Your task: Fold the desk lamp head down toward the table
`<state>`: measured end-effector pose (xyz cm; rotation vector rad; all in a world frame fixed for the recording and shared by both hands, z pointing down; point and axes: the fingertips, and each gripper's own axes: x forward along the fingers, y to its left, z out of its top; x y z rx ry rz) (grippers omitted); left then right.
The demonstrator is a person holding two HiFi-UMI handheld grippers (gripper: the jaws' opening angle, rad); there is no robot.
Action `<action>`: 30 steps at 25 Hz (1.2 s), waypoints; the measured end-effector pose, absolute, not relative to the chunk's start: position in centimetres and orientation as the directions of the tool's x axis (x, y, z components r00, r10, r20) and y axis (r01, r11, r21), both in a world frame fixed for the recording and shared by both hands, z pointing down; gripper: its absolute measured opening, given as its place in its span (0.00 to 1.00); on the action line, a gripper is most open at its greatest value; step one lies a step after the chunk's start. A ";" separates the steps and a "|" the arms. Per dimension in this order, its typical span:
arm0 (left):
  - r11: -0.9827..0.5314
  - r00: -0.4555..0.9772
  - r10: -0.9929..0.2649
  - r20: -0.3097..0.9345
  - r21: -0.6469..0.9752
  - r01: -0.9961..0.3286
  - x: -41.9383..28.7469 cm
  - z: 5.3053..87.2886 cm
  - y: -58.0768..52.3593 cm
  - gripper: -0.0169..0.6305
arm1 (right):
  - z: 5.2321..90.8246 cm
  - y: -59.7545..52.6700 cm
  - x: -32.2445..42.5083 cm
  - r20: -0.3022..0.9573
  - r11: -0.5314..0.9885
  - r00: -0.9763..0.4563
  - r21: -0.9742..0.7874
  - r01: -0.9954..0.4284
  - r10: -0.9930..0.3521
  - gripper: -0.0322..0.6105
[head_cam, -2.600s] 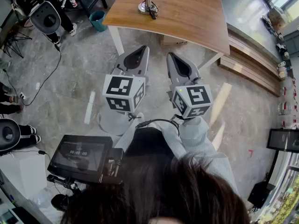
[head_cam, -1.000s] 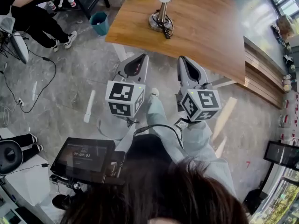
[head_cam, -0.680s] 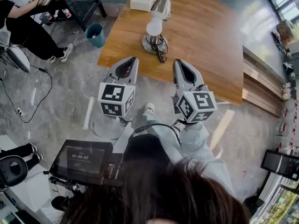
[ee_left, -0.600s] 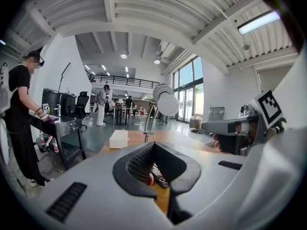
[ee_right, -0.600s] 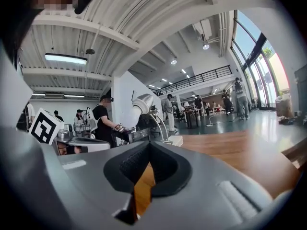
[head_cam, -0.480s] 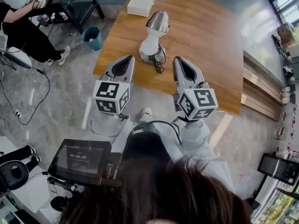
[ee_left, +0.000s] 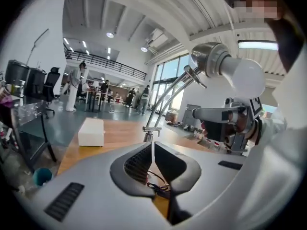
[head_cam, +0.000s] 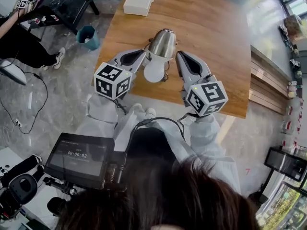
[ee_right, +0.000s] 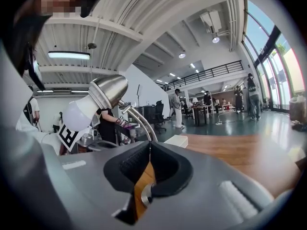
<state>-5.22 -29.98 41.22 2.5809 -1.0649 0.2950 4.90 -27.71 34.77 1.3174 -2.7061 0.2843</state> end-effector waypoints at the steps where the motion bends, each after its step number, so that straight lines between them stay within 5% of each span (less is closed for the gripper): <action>1: -0.691 0.720 -0.614 0.324 0.220 -0.689 -4.8 41.5 -30.6 0.03 | 34.8 -28.2 4.6 0.192 0.619 -0.630 -0.122 -0.776 -0.752 0.05; 5: -0.764 0.771 -0.521 0.366 0.203 -0.612 -3.2 42.8 -32.7 0.05 | 34.0 -29.8 4.1 0.161 0.659 -0.669 -0.117 -0.743 -0.726 0.07; 10: -0.833 0.811 -0.392 0.434 0.208 -0.513 -1.2 45.8 -34.9 0.20 | 34.5 -32.0 4.2 0.148 0.724 -0.722 -0.045 -0.688 -0.676 0.10; 14: -0.852 0.824 -0.353 0.444 0.212 -0.479 -0.2 46.8 -36.9 0.25 | 34.8 -33.0 3.6 0.155 0.798 -0.789 -0.010 -0.603 -0.594 0.21; 30: -0.882 0.871 -0.229 0.435 0.287 -0.375 2.0 46.8 -36.8 0.24 | 33.7 -33.2 0.2 0.144 0.884 -0.872 0.096 -0.458 -0.468 0.17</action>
